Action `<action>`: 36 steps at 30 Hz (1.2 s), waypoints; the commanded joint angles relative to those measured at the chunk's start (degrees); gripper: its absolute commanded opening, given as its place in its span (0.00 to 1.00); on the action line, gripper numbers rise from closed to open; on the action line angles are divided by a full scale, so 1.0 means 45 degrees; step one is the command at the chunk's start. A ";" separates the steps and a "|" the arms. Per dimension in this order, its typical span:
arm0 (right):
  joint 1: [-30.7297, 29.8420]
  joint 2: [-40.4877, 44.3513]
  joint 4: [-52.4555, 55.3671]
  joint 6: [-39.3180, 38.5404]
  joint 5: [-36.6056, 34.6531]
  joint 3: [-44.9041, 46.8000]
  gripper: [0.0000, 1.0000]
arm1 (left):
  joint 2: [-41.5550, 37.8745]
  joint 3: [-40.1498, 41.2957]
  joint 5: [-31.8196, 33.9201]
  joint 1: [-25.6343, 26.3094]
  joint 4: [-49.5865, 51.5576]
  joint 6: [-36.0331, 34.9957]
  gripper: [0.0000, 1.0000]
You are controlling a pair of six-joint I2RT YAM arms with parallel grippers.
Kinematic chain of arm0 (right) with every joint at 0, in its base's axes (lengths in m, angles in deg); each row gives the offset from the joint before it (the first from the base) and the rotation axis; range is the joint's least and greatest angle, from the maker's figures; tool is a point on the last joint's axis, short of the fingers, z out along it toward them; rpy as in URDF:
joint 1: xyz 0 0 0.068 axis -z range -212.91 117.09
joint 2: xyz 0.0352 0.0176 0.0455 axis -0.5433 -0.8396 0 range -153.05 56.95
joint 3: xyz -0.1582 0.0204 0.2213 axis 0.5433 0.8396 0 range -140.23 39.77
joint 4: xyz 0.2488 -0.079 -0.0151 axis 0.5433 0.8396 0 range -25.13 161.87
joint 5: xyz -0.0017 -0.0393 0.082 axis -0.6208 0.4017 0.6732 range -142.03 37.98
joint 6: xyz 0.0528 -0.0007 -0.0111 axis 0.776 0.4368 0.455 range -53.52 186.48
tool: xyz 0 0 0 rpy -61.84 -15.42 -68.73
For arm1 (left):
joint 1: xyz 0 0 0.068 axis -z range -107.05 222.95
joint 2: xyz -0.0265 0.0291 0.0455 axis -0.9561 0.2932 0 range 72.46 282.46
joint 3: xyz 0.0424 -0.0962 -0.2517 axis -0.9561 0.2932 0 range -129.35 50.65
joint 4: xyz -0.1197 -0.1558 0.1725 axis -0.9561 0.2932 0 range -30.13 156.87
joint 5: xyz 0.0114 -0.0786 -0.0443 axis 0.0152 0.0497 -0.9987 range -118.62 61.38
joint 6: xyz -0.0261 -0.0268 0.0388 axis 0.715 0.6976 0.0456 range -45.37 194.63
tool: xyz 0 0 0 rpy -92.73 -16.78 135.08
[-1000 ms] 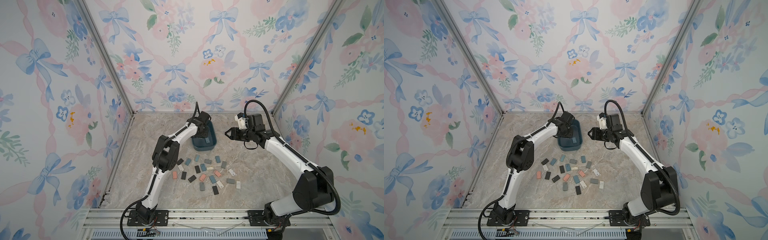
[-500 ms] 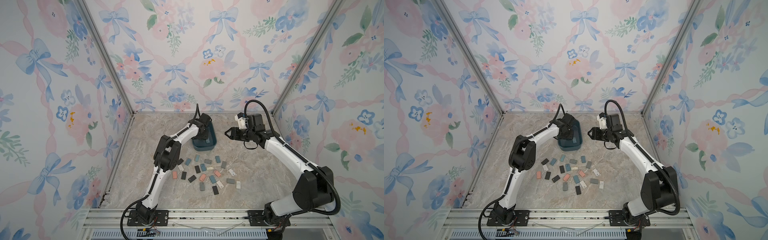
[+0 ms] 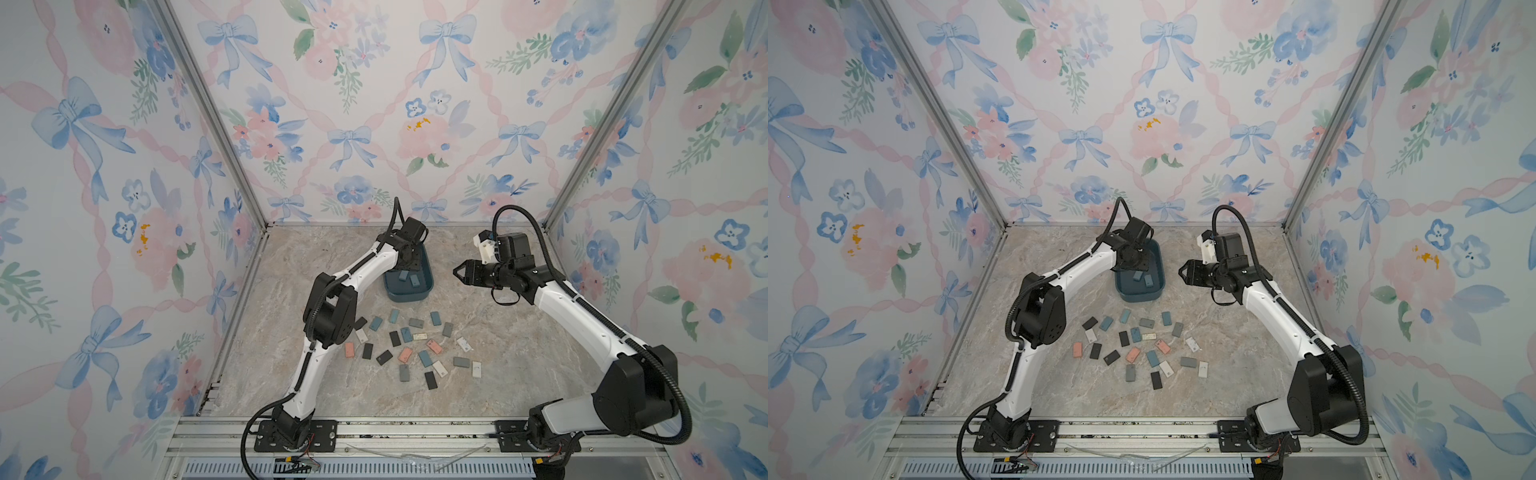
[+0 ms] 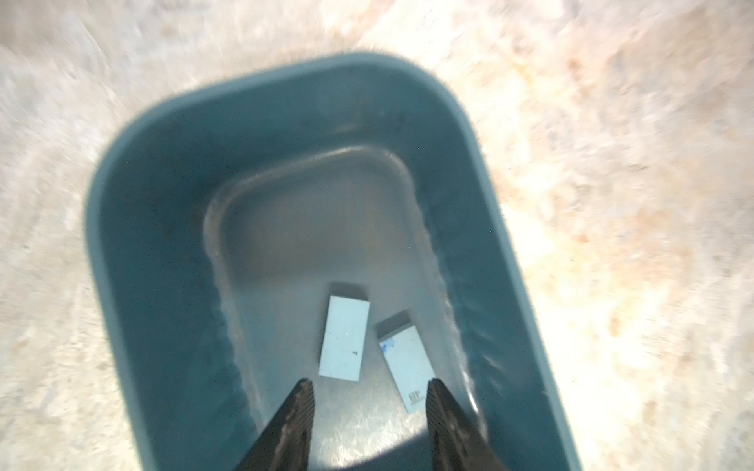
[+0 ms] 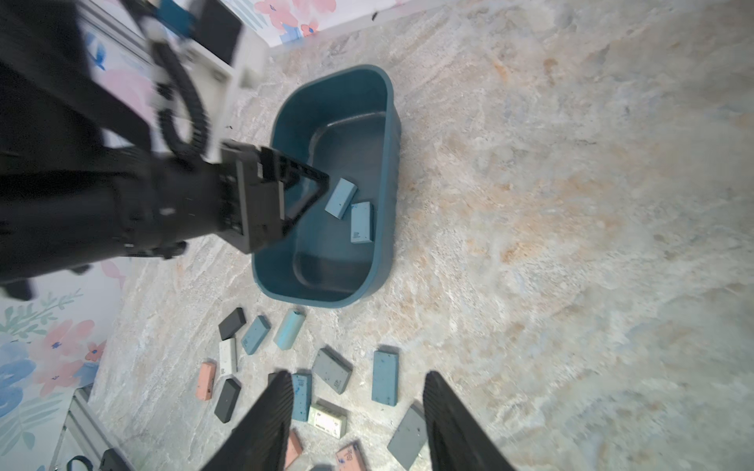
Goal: Put the eraser in the storage box
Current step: Place the eraser in the storage box.
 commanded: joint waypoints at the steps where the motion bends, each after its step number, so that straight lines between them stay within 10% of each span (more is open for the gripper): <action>1: -0.0657 0.0031 0.1040 0.0282 -0.1020 0.0672 0.56 | -0.1859 0.0070 0.0578 0.0187 -0.0004 -0.0382 0.47; 36: -0.3778 -0.3495 0.0834 0.3820 -0.4434 0.2342 0.54 | -1.3744 1.3767 0.0295 0.0523 -0.7275 0.0285 0.46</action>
